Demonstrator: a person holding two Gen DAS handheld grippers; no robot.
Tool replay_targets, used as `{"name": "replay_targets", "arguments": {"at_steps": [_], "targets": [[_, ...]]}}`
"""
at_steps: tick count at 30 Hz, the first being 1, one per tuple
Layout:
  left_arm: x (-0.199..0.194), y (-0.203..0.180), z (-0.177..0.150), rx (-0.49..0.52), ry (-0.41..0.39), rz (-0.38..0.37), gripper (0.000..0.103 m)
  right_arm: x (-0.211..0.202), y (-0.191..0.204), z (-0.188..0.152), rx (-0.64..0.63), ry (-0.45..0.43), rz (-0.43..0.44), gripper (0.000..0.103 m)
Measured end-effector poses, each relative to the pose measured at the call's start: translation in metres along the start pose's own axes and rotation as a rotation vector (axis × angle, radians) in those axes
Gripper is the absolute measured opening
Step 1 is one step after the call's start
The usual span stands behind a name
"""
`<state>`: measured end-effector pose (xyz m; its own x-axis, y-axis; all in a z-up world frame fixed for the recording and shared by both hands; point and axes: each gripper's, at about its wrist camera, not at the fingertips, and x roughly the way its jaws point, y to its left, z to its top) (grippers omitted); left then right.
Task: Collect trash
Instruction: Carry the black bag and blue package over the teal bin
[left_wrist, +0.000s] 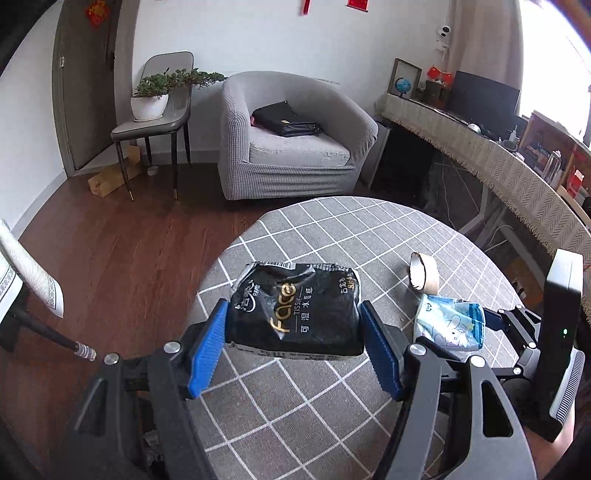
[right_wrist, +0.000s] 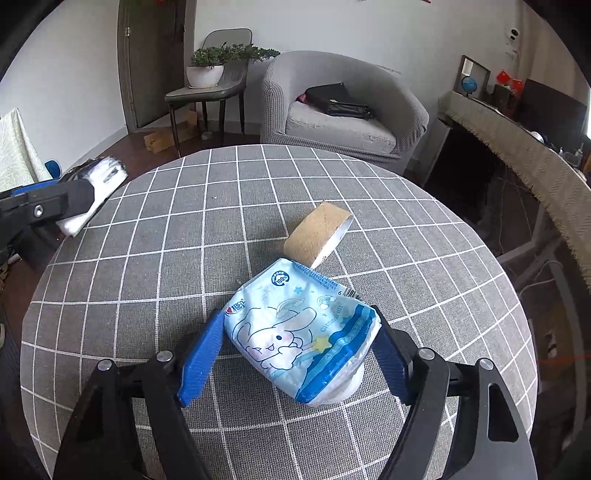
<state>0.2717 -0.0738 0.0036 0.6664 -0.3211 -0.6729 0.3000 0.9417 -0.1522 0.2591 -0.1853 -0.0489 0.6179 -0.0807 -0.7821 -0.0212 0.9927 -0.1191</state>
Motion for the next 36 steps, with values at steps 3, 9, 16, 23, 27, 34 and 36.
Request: {"name": "replay_targets", "arguments": {"at_steps": [3,9,16,23,27,34,36], "targets": [[-0.014,0.009,-0.015,-0.025,-0.020,0.014,0.072,-0.008,0.005,-0.001,-0.036,-0.034,-0.028,0.072],[-0.032,0.037,-0.045,-0.069,-0.040,0.084,0.072,-0.031,0.006,-0.010,0.014,-0.073,0.005,0.072],[-0.061,0.080,-0.070,-0.113,-0.040,0.186,0.072,-0.067,0.029,-0.008,0.059,-0.148,0.088,0.072],[-0.088,0.113,-0.090,-0.124,-0.036,0.250,0.072,-0.075,0.079,-0.016,0.015,-0.160,0.177,0.072],[-0.096,0.130,-0.102,-0.130,-0.030,0.303,0.072,-0.069,0.103,-0.026,0.001,-0.168,0.213,0.072],[-0.096,0.168,-0.120,-0.155,0.002,0.352,0.072,-0.072,0.139,-0.016,-0.008,-0.165,0.271,0.072],[-0.096,0.179,-0.126,-0.161,0.016,0.360,0.072,-0.070,0.150,-0.011,0.005,-0.161,0.304,0.072]]}}
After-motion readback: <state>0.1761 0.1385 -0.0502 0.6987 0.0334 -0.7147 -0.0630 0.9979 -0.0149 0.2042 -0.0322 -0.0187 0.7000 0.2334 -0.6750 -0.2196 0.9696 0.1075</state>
